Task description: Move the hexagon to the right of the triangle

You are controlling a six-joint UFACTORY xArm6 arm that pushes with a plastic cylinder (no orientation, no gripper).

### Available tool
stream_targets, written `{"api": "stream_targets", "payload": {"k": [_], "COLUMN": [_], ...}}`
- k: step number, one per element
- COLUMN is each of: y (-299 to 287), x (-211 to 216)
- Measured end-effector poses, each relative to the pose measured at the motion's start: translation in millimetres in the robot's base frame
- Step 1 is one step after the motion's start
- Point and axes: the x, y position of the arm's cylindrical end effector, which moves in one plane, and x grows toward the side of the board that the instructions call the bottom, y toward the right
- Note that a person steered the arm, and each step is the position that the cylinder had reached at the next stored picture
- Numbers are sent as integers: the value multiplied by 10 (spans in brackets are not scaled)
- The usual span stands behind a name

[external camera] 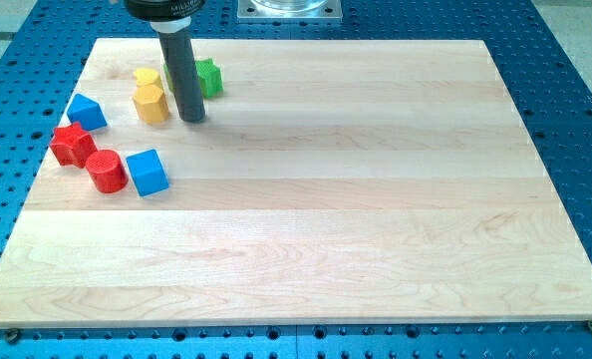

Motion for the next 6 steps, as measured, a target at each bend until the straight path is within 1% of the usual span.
{"api": "stream_targets", "payload": {"k": [2, 3, 4, 5, 6], "y": [-524, -586, -813, -507, 301], "x": [0, 3, -1, 117, 430]}}
